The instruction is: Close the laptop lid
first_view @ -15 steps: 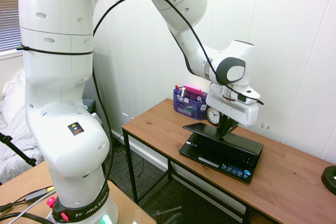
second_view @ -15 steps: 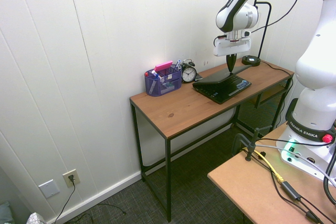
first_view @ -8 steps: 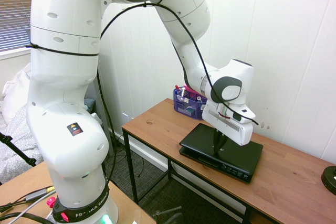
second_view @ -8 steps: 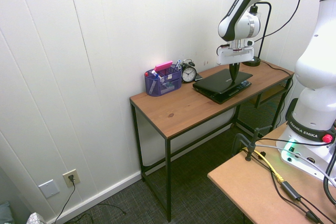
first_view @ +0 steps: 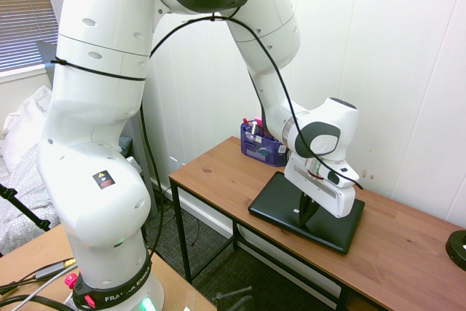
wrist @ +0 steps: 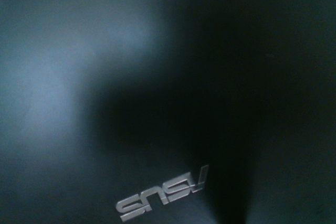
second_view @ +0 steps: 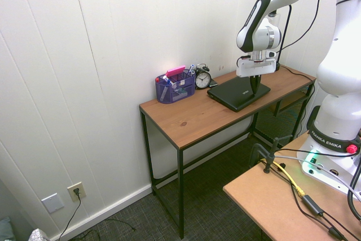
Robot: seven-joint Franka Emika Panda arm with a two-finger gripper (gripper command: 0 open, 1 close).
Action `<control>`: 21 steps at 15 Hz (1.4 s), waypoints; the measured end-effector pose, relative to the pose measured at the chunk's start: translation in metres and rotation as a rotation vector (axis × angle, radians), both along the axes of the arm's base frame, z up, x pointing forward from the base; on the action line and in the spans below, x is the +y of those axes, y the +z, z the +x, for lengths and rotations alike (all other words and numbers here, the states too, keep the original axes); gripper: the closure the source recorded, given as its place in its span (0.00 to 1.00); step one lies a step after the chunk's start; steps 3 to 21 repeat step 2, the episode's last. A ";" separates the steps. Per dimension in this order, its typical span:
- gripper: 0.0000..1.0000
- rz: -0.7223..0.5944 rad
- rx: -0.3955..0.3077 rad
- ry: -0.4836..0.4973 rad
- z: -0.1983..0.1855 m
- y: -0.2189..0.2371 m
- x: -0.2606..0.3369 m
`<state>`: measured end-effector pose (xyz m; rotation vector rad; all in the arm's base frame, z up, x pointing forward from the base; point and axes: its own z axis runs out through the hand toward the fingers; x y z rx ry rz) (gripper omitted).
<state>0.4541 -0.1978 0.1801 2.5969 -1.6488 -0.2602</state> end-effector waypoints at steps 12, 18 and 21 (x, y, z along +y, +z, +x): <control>1.00 -0.004 -0.012 -0.003 0.002 0.006 -0.003; 1.00 -0.004 -0.012 -0.003 0.002 0.006 -0.003; 1.00 -0.004 -0.012 -0.003 0.002 0.006 -0.003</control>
